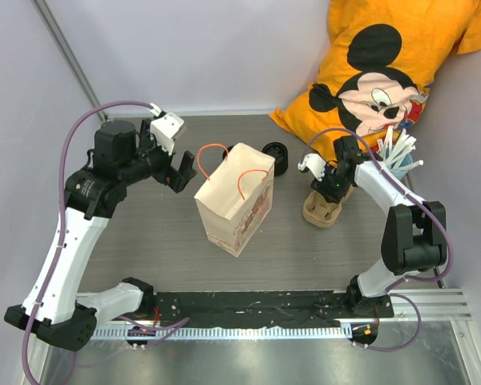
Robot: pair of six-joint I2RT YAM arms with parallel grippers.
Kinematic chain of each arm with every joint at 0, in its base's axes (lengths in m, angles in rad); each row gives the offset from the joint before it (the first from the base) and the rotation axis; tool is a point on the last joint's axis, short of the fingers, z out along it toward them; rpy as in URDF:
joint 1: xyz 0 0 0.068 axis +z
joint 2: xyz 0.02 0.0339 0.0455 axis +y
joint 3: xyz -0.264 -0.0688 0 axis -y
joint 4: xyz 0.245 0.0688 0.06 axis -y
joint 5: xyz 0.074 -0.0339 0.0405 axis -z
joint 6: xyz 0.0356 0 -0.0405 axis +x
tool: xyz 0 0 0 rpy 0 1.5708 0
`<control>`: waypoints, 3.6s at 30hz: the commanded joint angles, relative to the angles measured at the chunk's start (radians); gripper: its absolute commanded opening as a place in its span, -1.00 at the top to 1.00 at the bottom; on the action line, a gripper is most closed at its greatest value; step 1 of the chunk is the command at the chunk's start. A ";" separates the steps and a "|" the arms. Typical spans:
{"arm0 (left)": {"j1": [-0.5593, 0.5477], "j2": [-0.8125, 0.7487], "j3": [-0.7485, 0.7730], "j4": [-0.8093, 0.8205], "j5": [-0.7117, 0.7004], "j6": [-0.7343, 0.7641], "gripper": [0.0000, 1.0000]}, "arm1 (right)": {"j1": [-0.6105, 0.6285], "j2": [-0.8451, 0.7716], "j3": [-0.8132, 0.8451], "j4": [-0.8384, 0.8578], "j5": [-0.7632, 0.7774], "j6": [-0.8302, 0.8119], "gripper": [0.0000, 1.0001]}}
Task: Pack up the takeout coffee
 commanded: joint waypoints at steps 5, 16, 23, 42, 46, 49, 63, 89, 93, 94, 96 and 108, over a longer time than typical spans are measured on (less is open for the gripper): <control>0.009 -0.005 0.008 0.041 0.022 -0.020 -0.99 | 0.002 -0.005 0.000 0.008 -0.020 -0.009 0.38; 0.011 -0.007 0.015 0.037 0.026 -0.023 -1.00 | 0.002 -0.075 0.063 -0.044 -0.028 0.009 0.70; 0.014 -0.013 0.008 0.040 0.028 -0.025 -0.99 | 0.003 -0.118 0.100 -0.072 -0.032 0.026 0.74; 0.019 -0.022 -0.011 0.043 0.035 -0.026 -0.99 | 0.003 -0.103 0.017 -0.017 -0.012 0.051 0.86; 0.019 -0.016 0.009 0.041 0.031 -0.026 -0.99 | 0.003 -0.141 0.068 -0.037 -0.014 0.063 0.87; 0.020 -0.009 0.035 0.037 0.019 -0.026 -1.00 | 0.002 -0.169 0.120 -0.055 -0.009 0.089 0.92; 0.020 0.019 0.135 0.008 -0.040 -0.017 -0.99 | 0.005 -0.229 0.430 -0.104 -0.074 0.296 0.94; 0.020 0.071 0.132 0.041 0.074 -0.054 -0.99 | 0.420 -0.016 0.904 0.009 -0.014 0.775 0.96; 0.020 0.082 0.111 0.063 0.103 -0.066 -0.99 | 0.445 -0.035 0.887 0.002 -0.064 0.790 0.96; 0.020 0.085 0.106 0.072 0.109 -0.071 -0.99 | 0.448 -0.043 0.879 0.002 -0.074 0.795 0.96; 0.020 0.093 0.095 0.089 0.120 -0.080 -0.99 | 0.448 -0.066 0.869 0.000 -0.101 0.802 0.96; 0.022 0.142 0.062 0.162 0.141 -0.114 -0.97 | 0.471 -0.149 0.737 0.005 -0.195 0.830 0.96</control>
